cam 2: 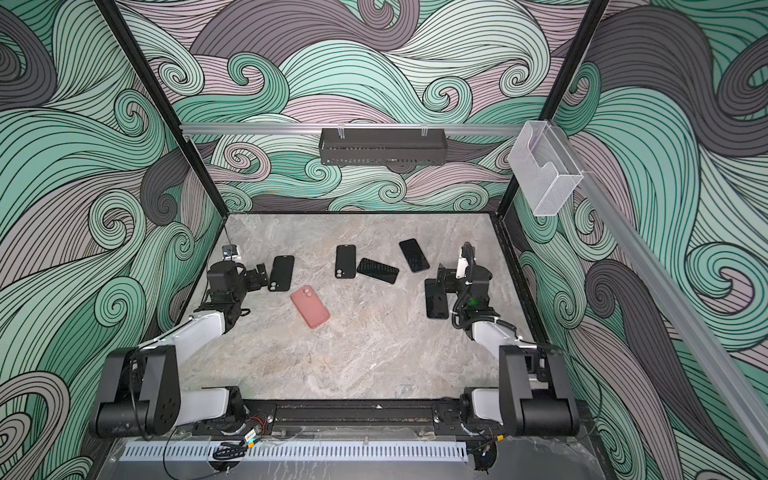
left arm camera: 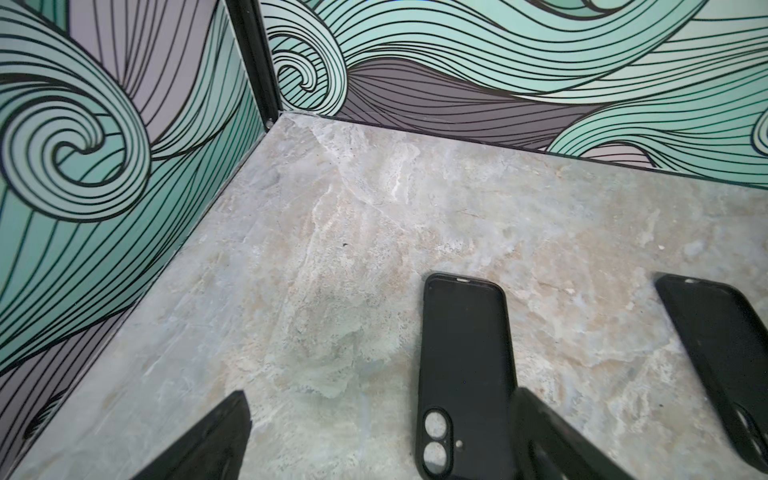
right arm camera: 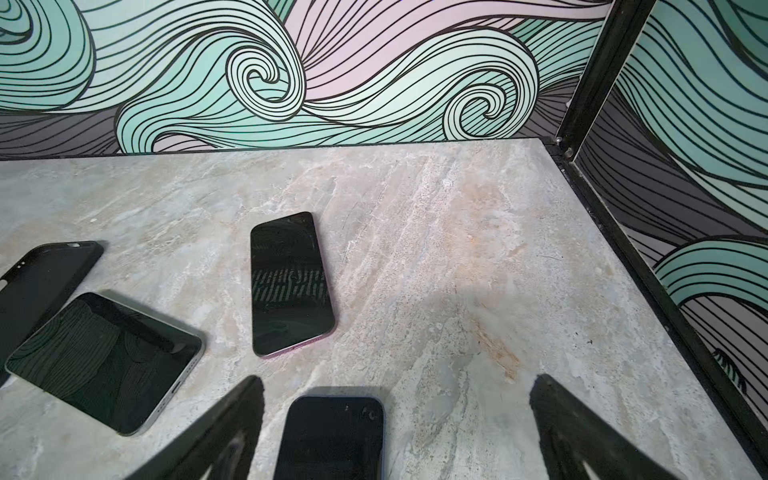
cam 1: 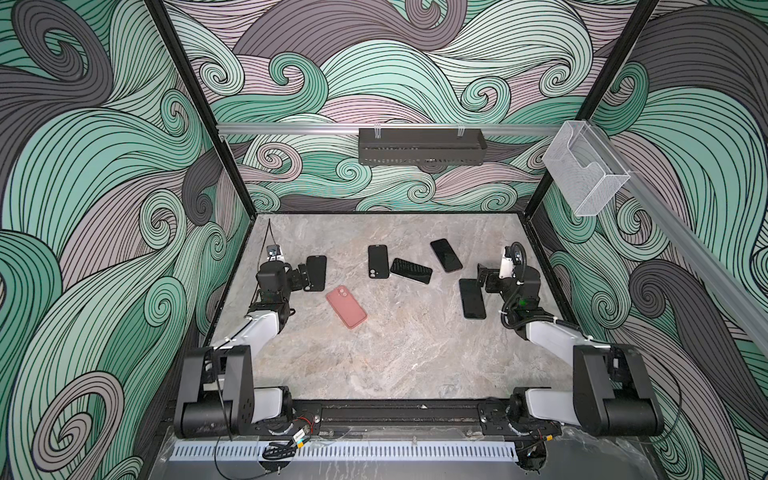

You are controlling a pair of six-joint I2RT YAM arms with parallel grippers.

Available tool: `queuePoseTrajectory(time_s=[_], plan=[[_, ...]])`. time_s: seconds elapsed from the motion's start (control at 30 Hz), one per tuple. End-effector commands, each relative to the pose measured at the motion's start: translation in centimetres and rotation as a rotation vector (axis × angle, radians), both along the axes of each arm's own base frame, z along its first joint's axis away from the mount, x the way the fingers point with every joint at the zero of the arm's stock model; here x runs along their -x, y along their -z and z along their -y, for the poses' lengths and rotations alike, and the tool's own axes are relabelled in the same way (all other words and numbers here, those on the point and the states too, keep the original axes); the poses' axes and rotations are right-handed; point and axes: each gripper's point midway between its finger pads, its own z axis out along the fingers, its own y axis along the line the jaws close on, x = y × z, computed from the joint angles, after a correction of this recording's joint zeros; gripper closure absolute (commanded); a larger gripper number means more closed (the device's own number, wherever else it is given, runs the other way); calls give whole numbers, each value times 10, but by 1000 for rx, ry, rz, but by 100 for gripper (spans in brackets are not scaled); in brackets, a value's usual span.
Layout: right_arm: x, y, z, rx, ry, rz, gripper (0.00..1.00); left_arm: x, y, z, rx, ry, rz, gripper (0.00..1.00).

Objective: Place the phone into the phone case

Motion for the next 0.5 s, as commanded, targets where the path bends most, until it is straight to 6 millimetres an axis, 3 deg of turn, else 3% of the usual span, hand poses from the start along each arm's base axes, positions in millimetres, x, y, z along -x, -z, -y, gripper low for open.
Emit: queuePoseTrajectory(time_s=[0.0, 0.17, 0.47], plan=[[13, 3, -10, 18, -7, -94, 1, 19, -4, -1, -11, -77, -94, 1], [22, -9, -31, -6, -75, -157, 1, 31, -11, 10, 90, -90, -204, 2], [44, -20, -62, -20, -172, -256, 1, 24, -24, 67, 192, 205, -301, 7]])
